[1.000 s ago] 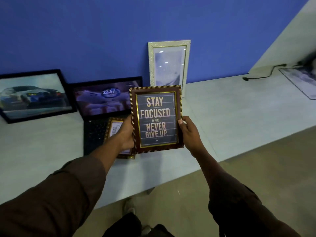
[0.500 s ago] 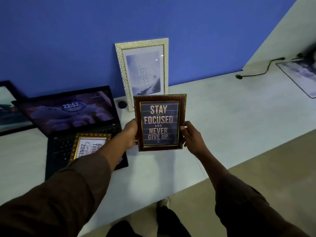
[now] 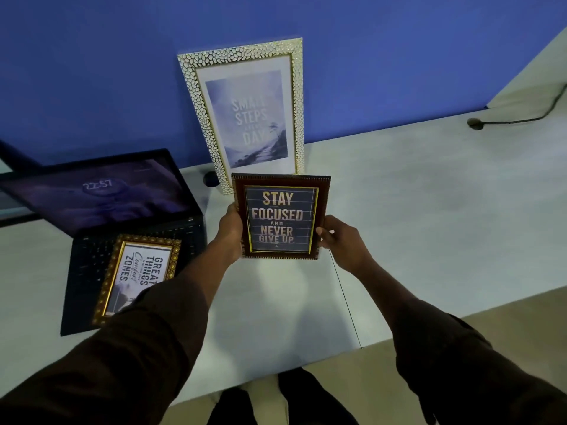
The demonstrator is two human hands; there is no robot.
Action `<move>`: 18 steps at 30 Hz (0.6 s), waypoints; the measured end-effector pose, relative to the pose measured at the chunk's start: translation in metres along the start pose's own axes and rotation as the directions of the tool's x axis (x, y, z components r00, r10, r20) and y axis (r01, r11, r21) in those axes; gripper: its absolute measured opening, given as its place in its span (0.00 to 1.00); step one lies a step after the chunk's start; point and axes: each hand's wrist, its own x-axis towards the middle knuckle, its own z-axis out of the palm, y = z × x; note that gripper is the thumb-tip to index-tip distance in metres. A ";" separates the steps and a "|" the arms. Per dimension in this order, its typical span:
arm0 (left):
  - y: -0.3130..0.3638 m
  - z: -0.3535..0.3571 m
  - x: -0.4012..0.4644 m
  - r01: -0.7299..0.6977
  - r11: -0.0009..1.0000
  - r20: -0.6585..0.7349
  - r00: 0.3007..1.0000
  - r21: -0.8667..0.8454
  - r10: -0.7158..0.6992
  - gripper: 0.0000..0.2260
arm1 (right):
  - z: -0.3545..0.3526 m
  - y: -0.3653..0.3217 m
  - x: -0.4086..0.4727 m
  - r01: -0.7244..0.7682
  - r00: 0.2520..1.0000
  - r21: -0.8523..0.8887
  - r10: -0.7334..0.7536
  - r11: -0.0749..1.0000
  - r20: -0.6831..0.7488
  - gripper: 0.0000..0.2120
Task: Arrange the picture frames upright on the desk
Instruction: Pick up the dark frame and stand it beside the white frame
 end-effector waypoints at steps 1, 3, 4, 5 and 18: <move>-0.005 0.000 0.001 0.001 1.000 0.010 1.000 0.015 -0.001 0.17 | 0.001 0.003 -0.001 -0.004 1.000 0.011 0.004 1.000 0.005 0.14; -0.014 -0.002 0.002 -0.007 0.999 0.019 1.000 0.040 0.006 0.18 | 0.003 0.009 -0.003 0.007 1.000 0.026 -0.007 1.000 0.022 0.14; -0.019 -0.002 0.003 -0.007 0.999 0.018 1.000 0.040 0.006 0.19 | 0.003 0.011 -0.003 0.018 0.999 0.039 -0.019 0.999 0.032 0.14; -0.022 -0.002 0.004 -0.003 0.999 0.019 1.000 0.043 0.002 0.20 | 0.003 0.012 -0.003 0.024 0.999 0.056 -0.026 0.998 0.038 0.13; -0.038 -0.031 0.006 0.010 0.997 0.024 1.000 0.081 -0.012 0.30 | 0.019 0.001 -0.021 -0.167 0.981 -0.122 0.153 0.978 -0.117 0.31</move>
